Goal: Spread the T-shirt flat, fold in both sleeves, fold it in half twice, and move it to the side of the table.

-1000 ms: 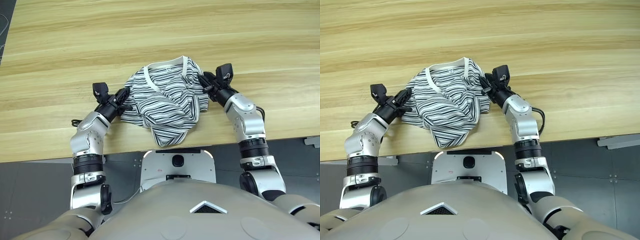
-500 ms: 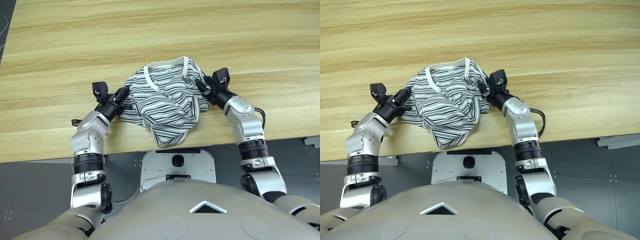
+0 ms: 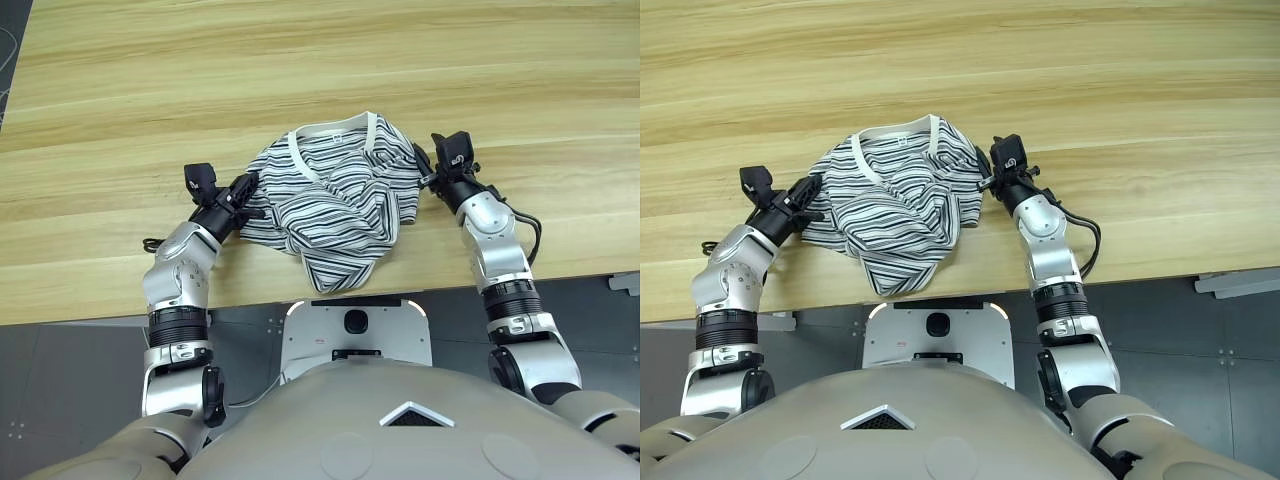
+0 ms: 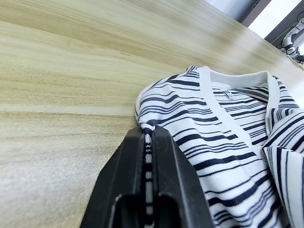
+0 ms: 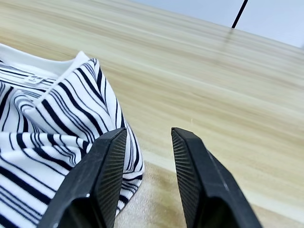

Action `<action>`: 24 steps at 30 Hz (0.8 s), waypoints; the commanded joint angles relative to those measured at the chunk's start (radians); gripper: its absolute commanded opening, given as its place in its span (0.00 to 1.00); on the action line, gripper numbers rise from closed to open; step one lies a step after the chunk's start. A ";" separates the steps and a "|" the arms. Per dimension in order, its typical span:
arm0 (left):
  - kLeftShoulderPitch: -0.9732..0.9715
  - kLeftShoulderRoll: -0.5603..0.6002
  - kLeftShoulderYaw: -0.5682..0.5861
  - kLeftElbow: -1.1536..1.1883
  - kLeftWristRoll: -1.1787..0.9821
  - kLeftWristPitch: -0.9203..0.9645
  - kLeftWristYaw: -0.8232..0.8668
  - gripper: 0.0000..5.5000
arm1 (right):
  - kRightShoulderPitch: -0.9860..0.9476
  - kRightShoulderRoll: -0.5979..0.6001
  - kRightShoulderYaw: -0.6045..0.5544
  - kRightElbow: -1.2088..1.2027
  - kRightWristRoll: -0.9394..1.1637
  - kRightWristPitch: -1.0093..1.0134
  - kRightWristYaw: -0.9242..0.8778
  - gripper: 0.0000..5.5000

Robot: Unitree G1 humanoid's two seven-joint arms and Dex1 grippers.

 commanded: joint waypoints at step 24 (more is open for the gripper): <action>0.028 -0.020 0.007 0.046 0.024 0.006 0.023 0.02 | 0.014 0.025 -0.003 0.004 0.063 0.070 0.085 0.31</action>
